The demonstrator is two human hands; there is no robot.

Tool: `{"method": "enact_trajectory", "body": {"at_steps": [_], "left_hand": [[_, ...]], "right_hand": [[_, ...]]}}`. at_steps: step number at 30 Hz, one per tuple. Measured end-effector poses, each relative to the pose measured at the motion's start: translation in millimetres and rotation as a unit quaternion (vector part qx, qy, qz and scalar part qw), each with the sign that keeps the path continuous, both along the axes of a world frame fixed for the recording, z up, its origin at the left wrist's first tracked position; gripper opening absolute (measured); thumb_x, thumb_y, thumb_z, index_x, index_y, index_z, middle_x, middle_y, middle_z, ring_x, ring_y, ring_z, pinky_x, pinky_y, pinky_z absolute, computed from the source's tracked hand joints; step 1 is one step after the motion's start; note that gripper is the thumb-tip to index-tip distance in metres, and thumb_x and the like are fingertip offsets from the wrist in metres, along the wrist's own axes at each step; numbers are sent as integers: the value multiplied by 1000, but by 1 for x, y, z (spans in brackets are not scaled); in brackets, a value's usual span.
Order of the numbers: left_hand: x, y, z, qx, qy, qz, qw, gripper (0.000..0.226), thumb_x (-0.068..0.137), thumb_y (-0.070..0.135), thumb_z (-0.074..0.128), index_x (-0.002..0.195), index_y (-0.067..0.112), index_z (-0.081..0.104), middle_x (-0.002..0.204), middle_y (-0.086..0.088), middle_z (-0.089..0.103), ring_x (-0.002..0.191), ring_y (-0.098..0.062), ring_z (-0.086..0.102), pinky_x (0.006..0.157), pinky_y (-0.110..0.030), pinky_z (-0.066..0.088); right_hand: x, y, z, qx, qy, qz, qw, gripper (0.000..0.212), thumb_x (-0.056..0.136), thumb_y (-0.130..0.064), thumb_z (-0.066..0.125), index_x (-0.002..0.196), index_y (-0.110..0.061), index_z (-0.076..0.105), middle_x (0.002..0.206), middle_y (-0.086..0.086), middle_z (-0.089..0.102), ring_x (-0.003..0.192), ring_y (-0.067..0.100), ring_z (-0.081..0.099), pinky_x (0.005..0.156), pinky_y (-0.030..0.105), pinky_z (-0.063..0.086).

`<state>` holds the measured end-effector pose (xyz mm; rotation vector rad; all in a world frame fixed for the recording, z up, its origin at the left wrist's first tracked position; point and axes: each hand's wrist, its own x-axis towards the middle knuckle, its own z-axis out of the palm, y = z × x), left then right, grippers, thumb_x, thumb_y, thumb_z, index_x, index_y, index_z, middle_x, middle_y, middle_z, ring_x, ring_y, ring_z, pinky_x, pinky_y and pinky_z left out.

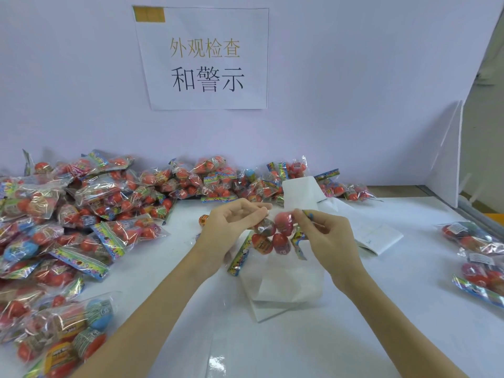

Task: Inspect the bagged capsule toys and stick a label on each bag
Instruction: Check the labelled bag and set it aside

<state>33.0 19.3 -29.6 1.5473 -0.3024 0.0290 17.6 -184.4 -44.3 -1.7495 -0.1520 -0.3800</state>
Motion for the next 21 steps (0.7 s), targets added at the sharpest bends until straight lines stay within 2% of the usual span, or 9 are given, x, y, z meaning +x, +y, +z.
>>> {"method": "enact_trajectory", "body": {"at_steps": [3, 5, 8, 10, 13, 16, 18, 19, 21], "left_hand": [[-4, -2, 7, -38, 47, -3, 998, 14, 90, 27, 75, 81, 16, 76, 77, 1, 72, 60, -13, 57, 45, -15, 43], [-4, -1, 5, -35, 52, -1, 998, 18, 95, 25, 73, 80, 16, 75, 58, 4, 57, 45, -9, 40, 35, -14, 32], [-3, -3, 2, -31, 40, 15, 999, 24, 98, 21, 70, 74, 15, 71, 53, 5, 53, 38, -8, 37, 34, -13, 31], [-1, -6, -1, -67, 48, 40, 996, 25, 97, 18, 71, 72, 14, 69, 64, -2, 59, 42, -9, 44, 40, -15, 36], [5, 1, -3, -120, 73, 38, 989, 15, 97, 14, 69, 83, 10, 66, 71, -6, 61, 52, -14, 51, 45, -21, 42], [9, 10, 1, -34, 87, 23, 995, 10, 100, 22, 64, 100, 13, 66, 81, -5, 63, 58, -15, 53, 49, -24, 42], [7, 8, -1, 70, 82, 36, 994, 34, 97, 53, 63, 103, 20, 73, 82, -1, 64, 59, -10, 51, 53, -22, 39], [4, 5, -1, 74, 81, 31, 994, 44, 94, 61, 64, 101, 20, 76, 77, 0, 64, 55, -8, 50, 50, -20, 38], [-1, 0, -1, 34, 63, 15, 997, 38, 95, 51, 67, 99, 15, 78, 73, 1, 67, 47, -2, 55, 41, -14, 39]], "right_hand": [[-2, 1, 5, 37, 9, 30, 999, 30, 104, -30, 62, 85, -26, 84, 85, -2, 81, 83, 16, 77, 72, 20, 57], [-3, 3, 6, 2, -2, 12, 1000, 32, 106, -28, 59, 86, -21, 82, 83, -1, 80, 81, 19, 77, 72, 29, 59], [-5, 3, 6, -60, -9, -2, 998, 39, 107, -31, 53, 90, -3, 74, 79, 15, 74, 76, 37, 69, 73, 52, 58], [-8, 4, 7, -31, 17, 48, 998, 42, 106, -38, 50, 96, -1, 67, 80, 16, 70, 70, 31, 66, 65, 46, 57], [-13, 10, 10, 46, 70, 117, 990, 22, 104, -27, 60, 117, -9, 66, 96, 10, 78, 86, 23, 77, 72, 37, 64], [-12, 9, 9, 6, 41, 88, 995, 17, 100, -17, 67, 103, -1, 64, 87, 9, 79, 73, 18, 75, 63, 29, 60], [-12, 6, 10, -28, 39, 93, 995, 25, 97, -21, 72, 84, -5, 57, 80, 7, 77, 63, 12, 68, 58, 24, 55], [-12, 5, 10, -39, 40, 102, 993, 30, 98, -23, 72, 79, -9, 52, 79, 7, 77, 62, 12, 65, 58, 25, 54], [-11, 5, 9, -40, 37, 109, 992, 27, 101, -25, 67, 81, -10, 58, 79, 9, 76, 67, 17, 66, 60, 29, 56]]}}
